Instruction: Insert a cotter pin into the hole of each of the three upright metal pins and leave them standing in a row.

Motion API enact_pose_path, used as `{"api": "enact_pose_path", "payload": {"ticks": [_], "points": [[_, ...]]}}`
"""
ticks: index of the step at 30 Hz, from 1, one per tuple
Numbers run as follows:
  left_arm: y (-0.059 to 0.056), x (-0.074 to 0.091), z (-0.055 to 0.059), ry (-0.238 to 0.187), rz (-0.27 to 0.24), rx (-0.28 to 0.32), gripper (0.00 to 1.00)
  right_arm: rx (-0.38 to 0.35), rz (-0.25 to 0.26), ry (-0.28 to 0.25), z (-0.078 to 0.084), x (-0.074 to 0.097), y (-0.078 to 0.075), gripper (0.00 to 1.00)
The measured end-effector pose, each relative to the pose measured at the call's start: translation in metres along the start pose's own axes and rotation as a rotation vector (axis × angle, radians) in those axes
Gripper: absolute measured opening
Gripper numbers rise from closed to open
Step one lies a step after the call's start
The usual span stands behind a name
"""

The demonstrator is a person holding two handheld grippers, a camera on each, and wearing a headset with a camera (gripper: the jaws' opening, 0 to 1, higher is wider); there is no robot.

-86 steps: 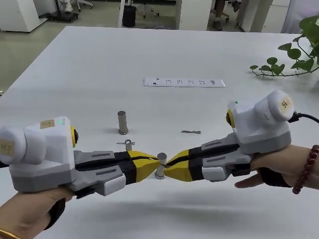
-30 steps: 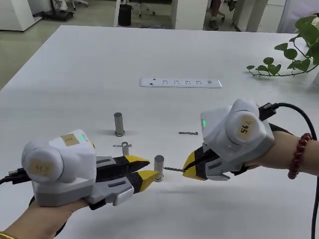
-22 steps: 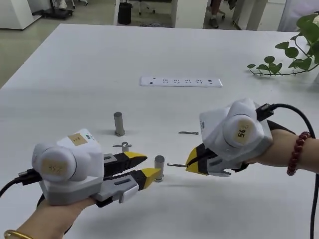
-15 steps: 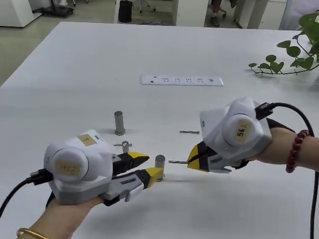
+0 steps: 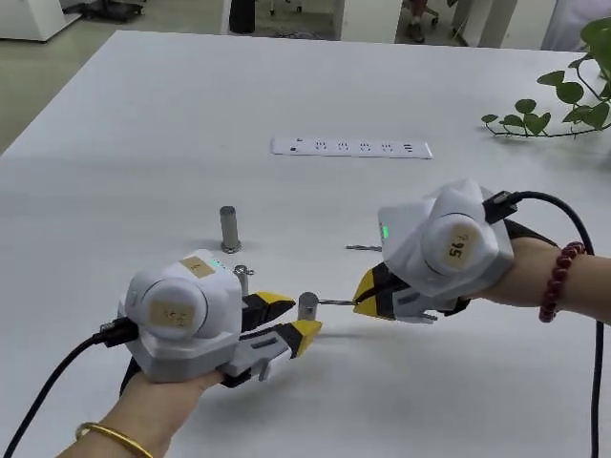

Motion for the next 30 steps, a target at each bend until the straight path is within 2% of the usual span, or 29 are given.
{"api": "enact_pose_path", "payload": {"ticks": [10,14,22,27,30], "points": [[-0.001,-0.010,0.005,0.017,-0.004,0.013,0.15,0.011,0.003,-0.004,-0.002,-0.001,-0.001,0.00],[0.000,-0.011,0.006,0.020,-0.012,-0.004,0.11,0.023,0.001,-0.007,-0.005,-0.001,0.000,0.00],[-0.001,-0.011,0.006,0.016,0.012,-0.044,0.11,0.043,0.001,-0.012,-0.010,-0.001,0.000,0.00],[-0.002,-0.011,0.007,0.008,0.046,-0.030,0.11,0.060,-0.008,-0.017,-0.014,-0.002,0.002,0.00],[-0.003,-0.011,0.007,0.006,0.046,-0.038,0.11,0.063,-0.012,-0.021,-0.017,-0.003,0.004,0.00]]}}
Point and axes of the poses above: the centre of the closed fingertips' face, and the gripper's own axes: x roughly backward along the fingers, y roughly to its left, z roughly out of its underside, the point moved 2 cm from there along x, roughly backward along the fingers, and after that the axes turned 8 degrees about -x, right-handed, at the moved point
